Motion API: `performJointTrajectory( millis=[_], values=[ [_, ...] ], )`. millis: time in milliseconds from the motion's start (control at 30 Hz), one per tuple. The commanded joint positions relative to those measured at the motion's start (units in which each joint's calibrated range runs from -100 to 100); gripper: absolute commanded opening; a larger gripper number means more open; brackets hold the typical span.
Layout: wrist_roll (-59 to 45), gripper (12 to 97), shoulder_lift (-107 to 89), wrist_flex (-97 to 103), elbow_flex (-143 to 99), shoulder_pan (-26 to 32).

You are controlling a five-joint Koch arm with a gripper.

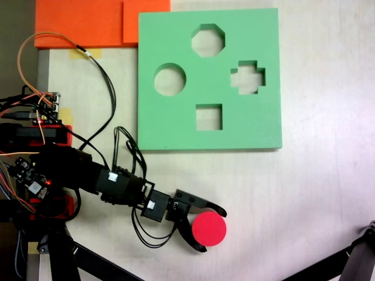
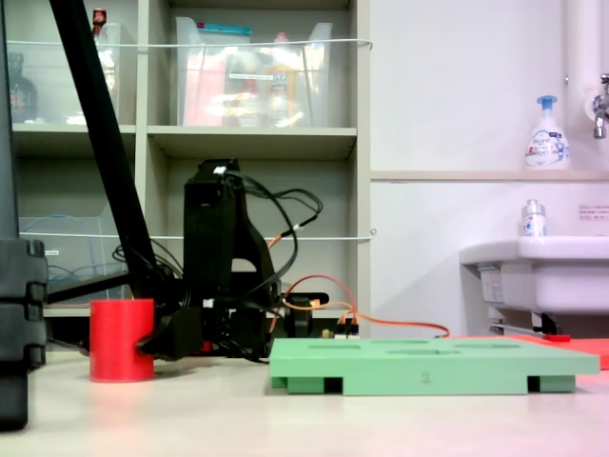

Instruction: Put the cylinder block into the corresponding hole

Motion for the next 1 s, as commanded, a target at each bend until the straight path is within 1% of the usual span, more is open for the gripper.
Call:
performJointTrajectory(
  millis=[0, 133, 167, 267, 367, 400, 500, 567, 733, 767, 867, 967],
  values=[
    [0.20, 23.8, -4.16, 4.82, 0.31, 0.05],
    [0.20, 24.0, -10.86, 3.57, -0.49, 0.29],
    [0.20, 24.0, -23.43, -4.04, -1.78, 1.03],
    [0.15, 24.2, -39.91, -15.01, -1.98, 2.54],
    [0.15, 24.6, -57.65, -27.24, -0.89, 5.62],
    [0.15, 24.6, -64.91, -32.64, -0.29, 7.47],
    [0.00, 24.6, -75.11, -39.86, 1.01, 11.53],
    [-0.39, 25.7, -77.90, -40.63, 1.31, 14.70],
    [-0.98, 31.9, -78.46, -41.21, 1.81, 22.71],
    [-0.98, 31.9, -78.60, -43.03, 1.81, 24.66],
    [-0.98, 31.7, -78.46, -44.58, 2.11, 27.79],
    [-1.03, 31.7, -77.90, -46.60, 3.80, 29.35]
  ],
)
